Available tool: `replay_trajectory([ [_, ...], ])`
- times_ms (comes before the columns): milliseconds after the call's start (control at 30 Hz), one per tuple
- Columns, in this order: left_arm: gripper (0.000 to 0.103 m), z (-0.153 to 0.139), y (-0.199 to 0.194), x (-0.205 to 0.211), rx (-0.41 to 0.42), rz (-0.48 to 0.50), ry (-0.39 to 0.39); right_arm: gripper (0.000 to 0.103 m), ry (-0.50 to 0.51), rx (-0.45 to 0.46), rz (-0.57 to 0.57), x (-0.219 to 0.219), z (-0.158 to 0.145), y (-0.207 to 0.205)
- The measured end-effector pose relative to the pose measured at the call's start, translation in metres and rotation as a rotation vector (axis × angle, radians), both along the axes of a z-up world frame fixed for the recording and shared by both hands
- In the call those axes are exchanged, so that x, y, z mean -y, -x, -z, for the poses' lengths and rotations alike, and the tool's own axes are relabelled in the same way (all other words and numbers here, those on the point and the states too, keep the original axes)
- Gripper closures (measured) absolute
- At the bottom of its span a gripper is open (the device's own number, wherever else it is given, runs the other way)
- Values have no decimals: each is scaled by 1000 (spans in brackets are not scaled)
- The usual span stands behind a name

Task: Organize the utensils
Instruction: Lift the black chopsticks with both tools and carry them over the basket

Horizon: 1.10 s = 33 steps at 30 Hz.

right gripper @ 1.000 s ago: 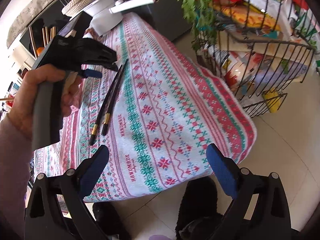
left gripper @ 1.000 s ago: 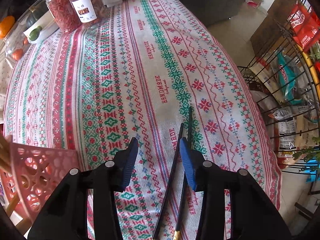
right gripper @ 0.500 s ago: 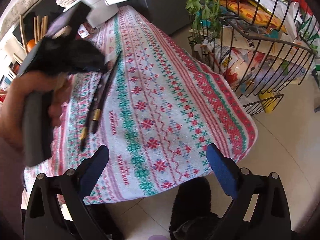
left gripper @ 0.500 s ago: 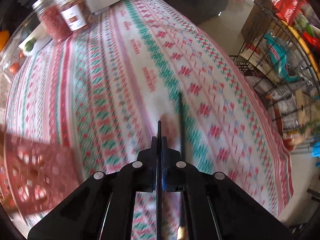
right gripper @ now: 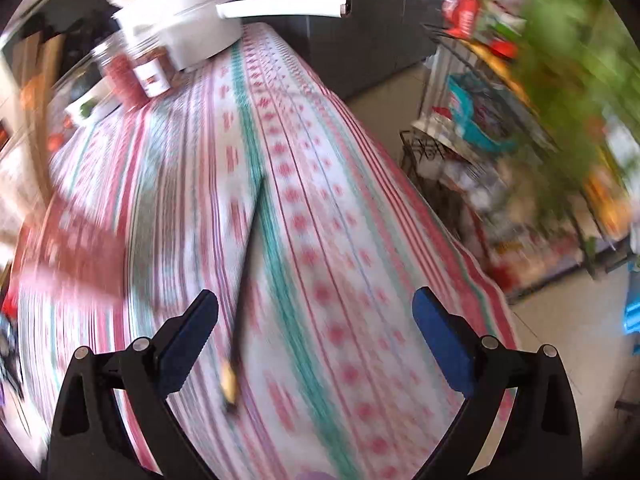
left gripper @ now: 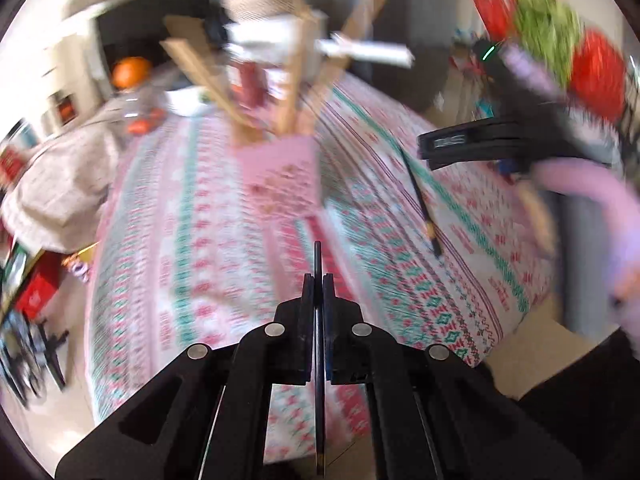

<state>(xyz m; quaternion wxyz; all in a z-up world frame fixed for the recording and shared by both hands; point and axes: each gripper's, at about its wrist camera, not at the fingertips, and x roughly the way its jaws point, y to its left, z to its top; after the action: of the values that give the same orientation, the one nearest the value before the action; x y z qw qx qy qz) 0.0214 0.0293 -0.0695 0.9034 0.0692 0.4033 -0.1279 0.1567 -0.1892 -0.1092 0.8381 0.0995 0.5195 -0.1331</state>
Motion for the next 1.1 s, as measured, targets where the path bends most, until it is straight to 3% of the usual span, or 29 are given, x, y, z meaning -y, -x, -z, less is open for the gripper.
replay_trajectory([
  [133,100,-17,7,-39,75,-100,86,11,-58,-35,56,-3,15,-42],
  [200,100,-25,8,-50,96,-124,122,26,-88,-46,64,-3,22,-53],
  [267,100,-32,11,-60,112,-130,145,34,-123,-92,80,-1,34,-65],
  [300,100,-35,12,-65,116,-131,159,45,-99,-73,83,-1,34,-69],
  [467,100,-43,15,-73,124,-130,219,70,14,-61,18,-15,38,-72],
  [600,100,-42,10,-79,106,-140,243,97,-22,-24,12,-15,38,-56],
  [767,100,-39,11,-83,110,-156,228,98,-83,12,4,-13,35,-19],
  [867,100,-38,13,-86,119,-173,235,98,-174,76,9,-11,24,17],
  [1100,100,-51,31,-89,183,-197,306,98,-295,306,-60,-18,-40,113],
])
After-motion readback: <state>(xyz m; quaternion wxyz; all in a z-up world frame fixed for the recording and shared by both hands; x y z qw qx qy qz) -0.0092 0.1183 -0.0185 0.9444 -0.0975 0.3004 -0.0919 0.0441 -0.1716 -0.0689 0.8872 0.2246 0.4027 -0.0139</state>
